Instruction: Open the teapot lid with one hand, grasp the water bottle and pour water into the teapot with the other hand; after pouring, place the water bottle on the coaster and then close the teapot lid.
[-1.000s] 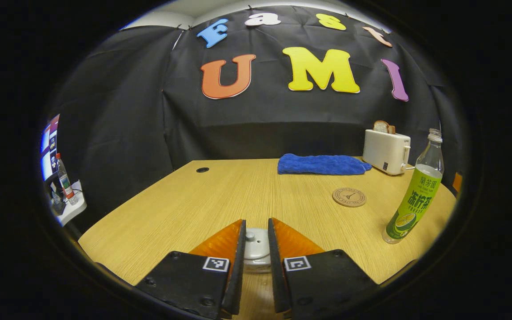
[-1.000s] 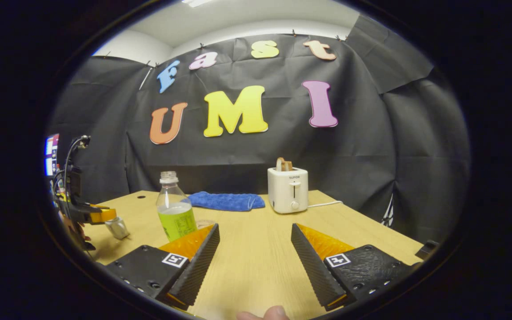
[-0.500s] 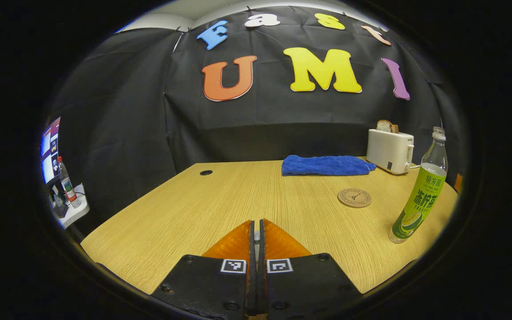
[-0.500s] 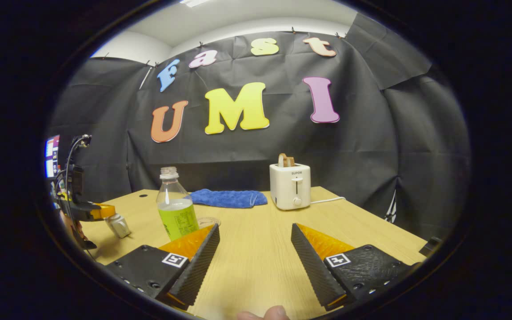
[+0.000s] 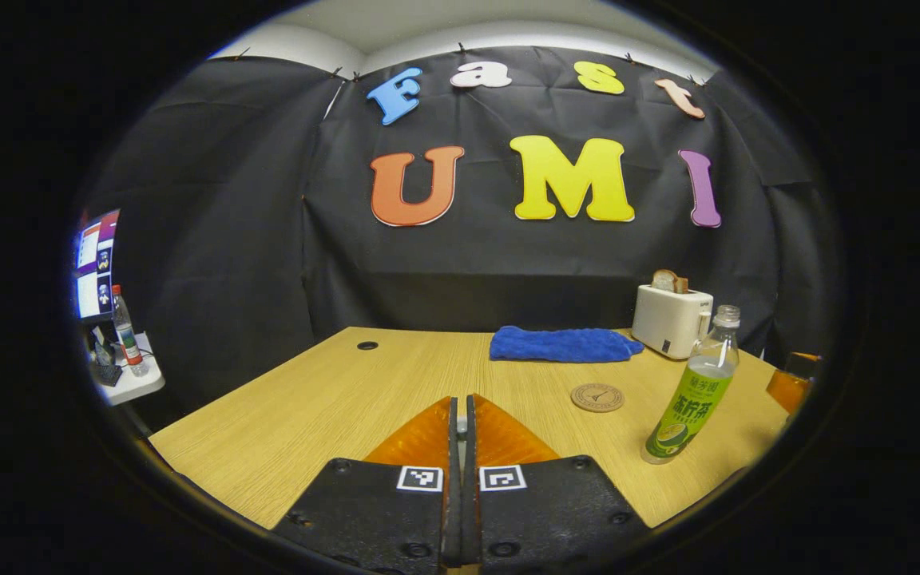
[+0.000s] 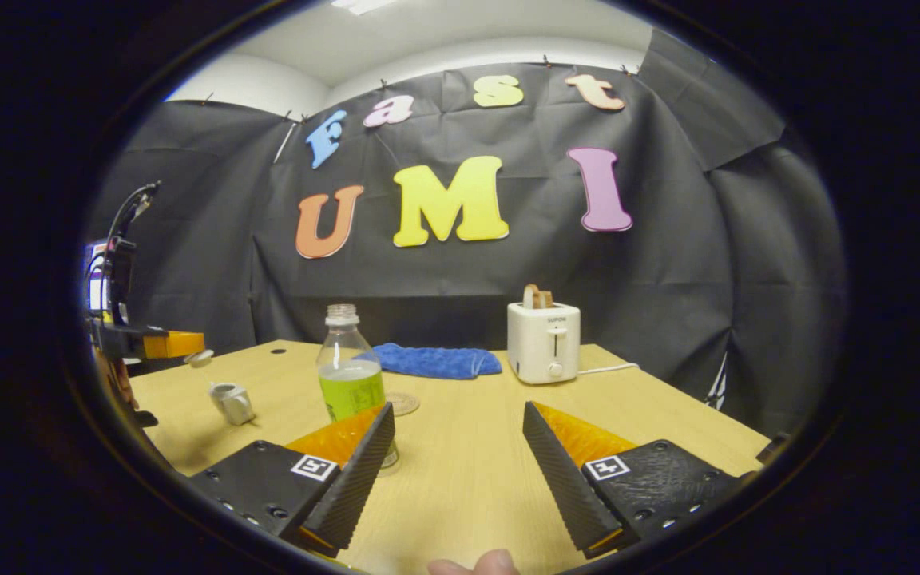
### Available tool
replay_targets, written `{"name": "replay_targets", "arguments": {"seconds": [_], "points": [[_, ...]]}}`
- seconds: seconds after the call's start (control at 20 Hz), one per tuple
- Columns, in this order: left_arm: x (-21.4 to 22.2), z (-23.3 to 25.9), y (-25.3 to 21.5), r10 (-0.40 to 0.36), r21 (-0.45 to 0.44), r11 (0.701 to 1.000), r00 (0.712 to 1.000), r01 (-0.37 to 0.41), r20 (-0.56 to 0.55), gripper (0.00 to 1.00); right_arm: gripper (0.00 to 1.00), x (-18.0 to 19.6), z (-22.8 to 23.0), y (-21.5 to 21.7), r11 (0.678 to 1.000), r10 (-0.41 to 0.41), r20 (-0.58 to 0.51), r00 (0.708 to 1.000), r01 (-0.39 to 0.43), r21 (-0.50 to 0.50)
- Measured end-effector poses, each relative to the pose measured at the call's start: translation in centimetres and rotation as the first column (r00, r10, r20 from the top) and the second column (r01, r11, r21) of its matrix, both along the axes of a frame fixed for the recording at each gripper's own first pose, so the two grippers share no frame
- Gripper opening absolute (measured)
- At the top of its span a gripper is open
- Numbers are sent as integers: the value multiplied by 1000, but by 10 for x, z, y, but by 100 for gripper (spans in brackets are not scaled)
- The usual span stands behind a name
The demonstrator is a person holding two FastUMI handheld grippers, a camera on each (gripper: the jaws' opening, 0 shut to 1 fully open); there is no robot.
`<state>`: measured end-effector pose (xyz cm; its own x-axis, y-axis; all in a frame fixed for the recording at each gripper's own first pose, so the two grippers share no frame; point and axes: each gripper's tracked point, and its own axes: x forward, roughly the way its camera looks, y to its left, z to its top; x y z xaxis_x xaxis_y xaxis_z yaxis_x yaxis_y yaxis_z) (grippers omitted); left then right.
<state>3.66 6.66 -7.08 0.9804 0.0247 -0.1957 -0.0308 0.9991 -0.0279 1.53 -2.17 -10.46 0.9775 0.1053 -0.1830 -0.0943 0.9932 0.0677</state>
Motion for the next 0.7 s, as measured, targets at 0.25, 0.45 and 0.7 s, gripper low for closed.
{"name": "replay_targets", "arguments": {"seconds": [0.25, 0.45, 0.7], "points": [[-18, 1, 5, -5, -22, 1000, 1000, 5, 15, 3, 96, 2, -13, 29, 997, 59, -40, 997, -61, -38], [-23, 7, -1, -20, -33, 999, 999, 21, 38, 3, 97, 17, -22, 55, 988, 110, -68, 992, -117, -98], [-32, 10, 5, -29, -14, 999, 999, 30, 35, 3, 95, 40, -26, 90, 981, 141, -73, 987, -149, -127]]}}
